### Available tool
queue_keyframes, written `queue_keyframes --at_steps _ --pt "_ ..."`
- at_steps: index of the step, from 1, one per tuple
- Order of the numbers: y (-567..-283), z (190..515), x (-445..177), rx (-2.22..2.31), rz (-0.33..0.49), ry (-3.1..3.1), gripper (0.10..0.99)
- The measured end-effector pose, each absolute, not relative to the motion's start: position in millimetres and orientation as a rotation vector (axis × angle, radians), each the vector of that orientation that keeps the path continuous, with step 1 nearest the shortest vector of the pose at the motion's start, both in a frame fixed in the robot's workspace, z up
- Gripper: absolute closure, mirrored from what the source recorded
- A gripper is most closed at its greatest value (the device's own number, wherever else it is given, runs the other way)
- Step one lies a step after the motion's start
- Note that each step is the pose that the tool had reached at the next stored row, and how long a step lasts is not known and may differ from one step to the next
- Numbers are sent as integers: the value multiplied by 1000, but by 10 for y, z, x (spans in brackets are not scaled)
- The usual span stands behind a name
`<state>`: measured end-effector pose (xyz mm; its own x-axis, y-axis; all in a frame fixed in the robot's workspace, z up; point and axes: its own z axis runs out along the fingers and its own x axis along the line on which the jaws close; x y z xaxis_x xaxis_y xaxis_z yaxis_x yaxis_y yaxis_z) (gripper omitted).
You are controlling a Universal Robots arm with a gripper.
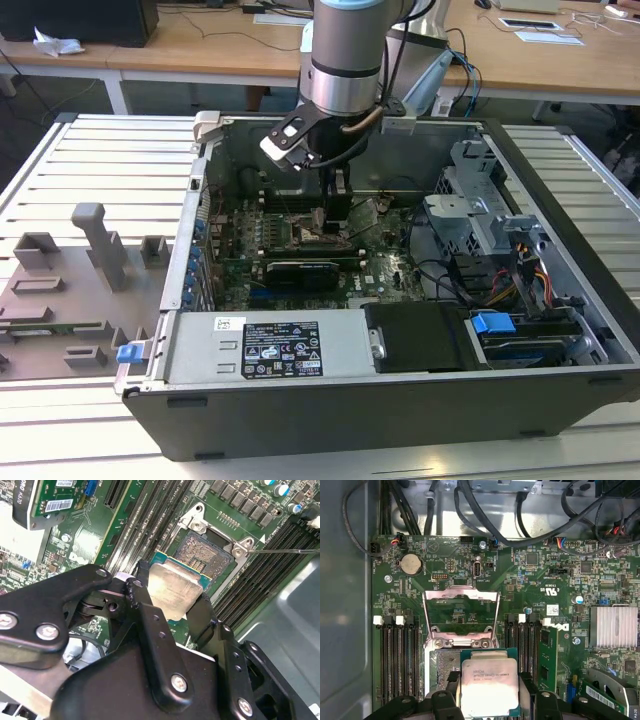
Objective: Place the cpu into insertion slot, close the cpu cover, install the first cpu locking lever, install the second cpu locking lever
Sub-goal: 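Place the cpu into insertion slot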
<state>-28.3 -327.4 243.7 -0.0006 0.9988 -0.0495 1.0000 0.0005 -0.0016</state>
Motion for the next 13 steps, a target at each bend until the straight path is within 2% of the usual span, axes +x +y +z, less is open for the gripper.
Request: queue_keyframes --at_steps 13 --pt "-3165 2436 -286 2197 -56 2197 541"
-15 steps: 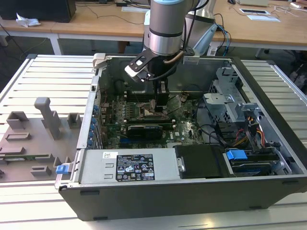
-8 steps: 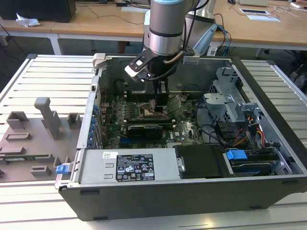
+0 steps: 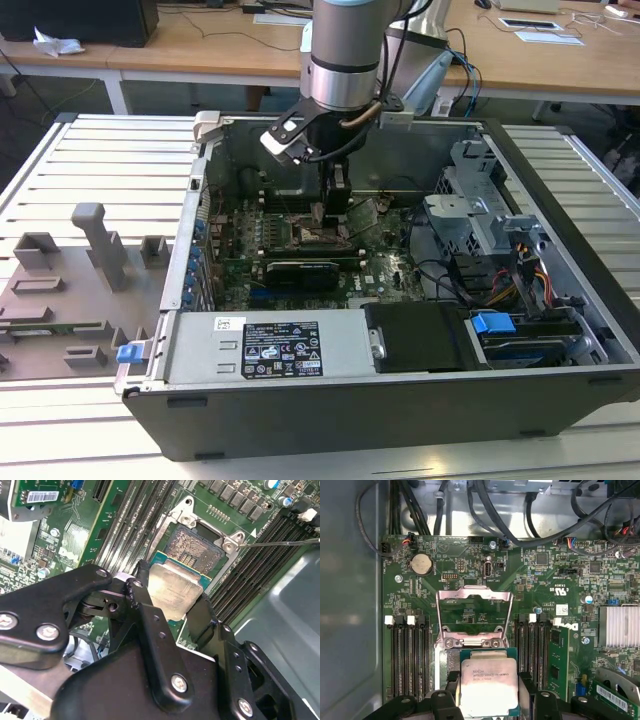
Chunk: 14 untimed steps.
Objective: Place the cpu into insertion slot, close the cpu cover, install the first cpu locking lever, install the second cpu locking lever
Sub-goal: 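Place the cpu into insertion slot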
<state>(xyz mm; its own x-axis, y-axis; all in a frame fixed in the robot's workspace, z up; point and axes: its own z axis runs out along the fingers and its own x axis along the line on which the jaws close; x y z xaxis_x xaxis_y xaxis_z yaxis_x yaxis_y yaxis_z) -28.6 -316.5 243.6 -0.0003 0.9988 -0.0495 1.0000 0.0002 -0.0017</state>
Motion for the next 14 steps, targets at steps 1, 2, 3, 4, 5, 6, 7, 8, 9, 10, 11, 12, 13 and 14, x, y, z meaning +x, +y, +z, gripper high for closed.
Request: queue_keyframes --at_steps 1,2,3,4,5,6,7,8,9,10,11,12,13,14 --pt "-3164 2434 -287 2197 -56 2197 541" --pt "-3164 2433 -288 2197 -56 2197 541" --pt "-3164 2430 -289 2197 -56 2197 541" --pt "-3164 2424 -289 2197 -56 2197 541" --pt "-3164 2416 -289 2197 -56 2197 541" --pt "-3164 2401 -289 2197 -56 2197 541" --pt "-3164 2393 -289 2197 -56 2197 541" --pt "-3164 2388 -289 2197 -56 2197 541" --pt "-3164 2383 -289 2197 -56 2197 541" --pt "-3164 2376 -289 2197 -56 2197 541" --pt "-3164 2368 -289 2197 -56 2197 541" --pt "-3164 2364 -289 2197 -56 2197 541" --pt "-3164 2355 -289 2197 -56 2197 541" --pt "-3164 2350 -289 2197 -56 2197 541"
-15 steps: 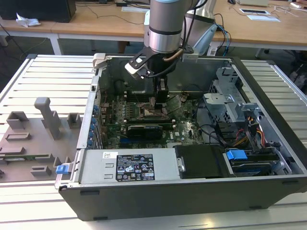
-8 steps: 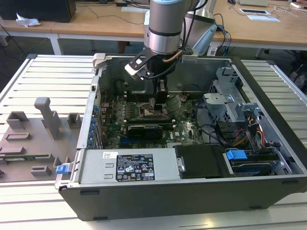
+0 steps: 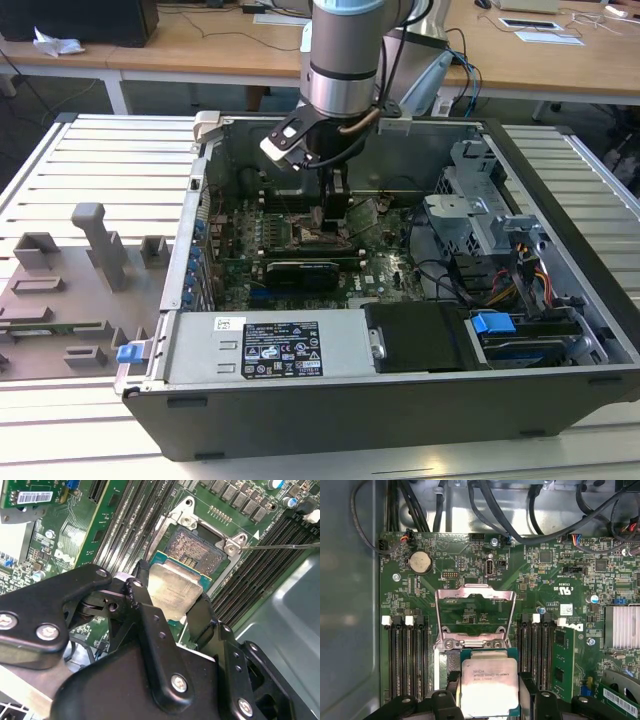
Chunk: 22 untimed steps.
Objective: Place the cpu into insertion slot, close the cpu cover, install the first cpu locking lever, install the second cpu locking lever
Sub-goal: 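Place the cpu into insertion slot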
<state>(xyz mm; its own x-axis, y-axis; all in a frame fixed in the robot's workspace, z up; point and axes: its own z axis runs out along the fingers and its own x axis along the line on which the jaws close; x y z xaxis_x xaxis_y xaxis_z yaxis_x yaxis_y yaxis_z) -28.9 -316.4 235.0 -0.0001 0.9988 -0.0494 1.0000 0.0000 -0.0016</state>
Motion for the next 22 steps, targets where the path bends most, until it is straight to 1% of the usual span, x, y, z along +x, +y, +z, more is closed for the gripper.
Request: queue_keyframes --at_steps 22 --pt "-3142 2198 -292 2197 -56 2197 541"
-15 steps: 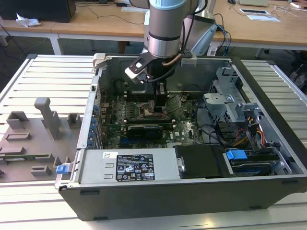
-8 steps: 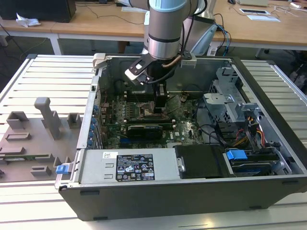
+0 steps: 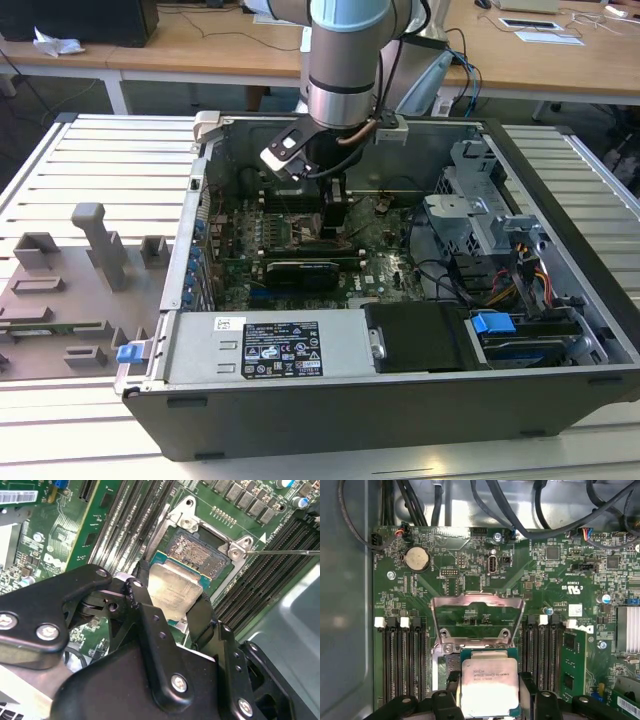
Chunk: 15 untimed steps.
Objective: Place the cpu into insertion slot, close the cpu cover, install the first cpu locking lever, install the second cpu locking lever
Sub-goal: 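Place the cpu into insertion slot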
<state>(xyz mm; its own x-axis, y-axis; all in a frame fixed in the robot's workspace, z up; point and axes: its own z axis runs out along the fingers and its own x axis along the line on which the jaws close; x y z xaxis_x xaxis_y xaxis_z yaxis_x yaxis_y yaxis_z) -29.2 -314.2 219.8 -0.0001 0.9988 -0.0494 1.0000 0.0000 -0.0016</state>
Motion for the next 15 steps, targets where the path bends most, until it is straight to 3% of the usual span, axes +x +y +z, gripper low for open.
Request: queue_keyframes --at_steps 15 --pt "-3101 2098 -417 2205 -40 2205 541"
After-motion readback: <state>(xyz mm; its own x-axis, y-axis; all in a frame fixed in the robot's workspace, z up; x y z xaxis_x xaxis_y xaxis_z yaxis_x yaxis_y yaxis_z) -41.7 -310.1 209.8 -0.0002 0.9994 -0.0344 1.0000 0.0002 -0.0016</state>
